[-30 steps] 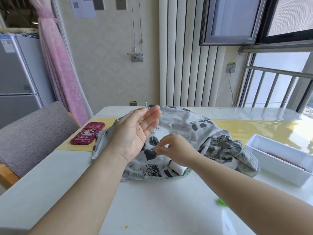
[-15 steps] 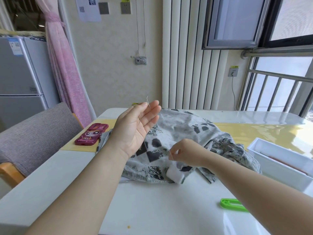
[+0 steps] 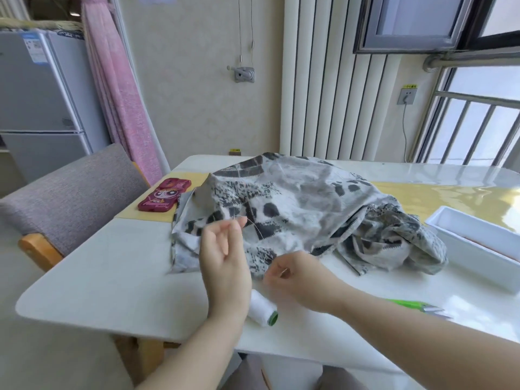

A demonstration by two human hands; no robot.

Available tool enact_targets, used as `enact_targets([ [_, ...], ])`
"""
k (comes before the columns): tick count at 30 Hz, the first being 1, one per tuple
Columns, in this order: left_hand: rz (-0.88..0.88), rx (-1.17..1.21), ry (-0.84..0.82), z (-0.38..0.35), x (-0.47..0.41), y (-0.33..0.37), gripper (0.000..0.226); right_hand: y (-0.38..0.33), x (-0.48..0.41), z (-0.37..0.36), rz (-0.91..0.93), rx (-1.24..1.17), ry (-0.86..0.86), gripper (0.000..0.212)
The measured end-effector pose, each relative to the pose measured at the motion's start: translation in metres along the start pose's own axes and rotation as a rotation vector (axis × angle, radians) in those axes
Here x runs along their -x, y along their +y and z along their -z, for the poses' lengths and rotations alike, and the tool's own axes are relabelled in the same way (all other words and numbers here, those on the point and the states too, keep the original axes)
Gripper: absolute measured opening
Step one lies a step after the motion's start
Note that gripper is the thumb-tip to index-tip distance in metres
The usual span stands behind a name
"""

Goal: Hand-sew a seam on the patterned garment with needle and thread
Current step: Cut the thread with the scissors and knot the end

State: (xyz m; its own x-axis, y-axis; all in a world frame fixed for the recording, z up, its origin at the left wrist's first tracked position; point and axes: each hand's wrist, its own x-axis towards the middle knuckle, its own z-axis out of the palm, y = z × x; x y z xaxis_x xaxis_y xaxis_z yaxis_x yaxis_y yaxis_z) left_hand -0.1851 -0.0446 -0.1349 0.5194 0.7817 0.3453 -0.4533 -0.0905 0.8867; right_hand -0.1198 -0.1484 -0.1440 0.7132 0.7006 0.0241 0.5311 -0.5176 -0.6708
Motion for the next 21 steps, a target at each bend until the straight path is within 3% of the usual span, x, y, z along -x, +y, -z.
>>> enact_targets([
  [4,0.071,-0.028,0.080,0.004,0.022,-0.024,0.011,-0.001,0.008,-0.016,0.034,0.037,0.089,0.011],
  [10,0.163,-0.034,0.073,0.000,0.021,-0.032,0.009,-0.004,0.016,-0.015,0.013,0.014,0.031,0.013],
  [12,0.187,-0.024,0.082,-0.005,0.022,-0.034,0.010,-0.006,0.019,-0.010,-0.030,-0.042,-0.017,0.013],
  [16,0.190,-0.008,0.078,-0.021,0.027,-0.034,0.009,-0.005,0.025,0.001,-0.183,-0.372,-0.097,0.012],
  [21,0.223,0.044,-0.032,-0.064,0.033,-0.028,0.009,0.010,0.032,0.028,-0.180,-0.397,0.060,0.013],
])
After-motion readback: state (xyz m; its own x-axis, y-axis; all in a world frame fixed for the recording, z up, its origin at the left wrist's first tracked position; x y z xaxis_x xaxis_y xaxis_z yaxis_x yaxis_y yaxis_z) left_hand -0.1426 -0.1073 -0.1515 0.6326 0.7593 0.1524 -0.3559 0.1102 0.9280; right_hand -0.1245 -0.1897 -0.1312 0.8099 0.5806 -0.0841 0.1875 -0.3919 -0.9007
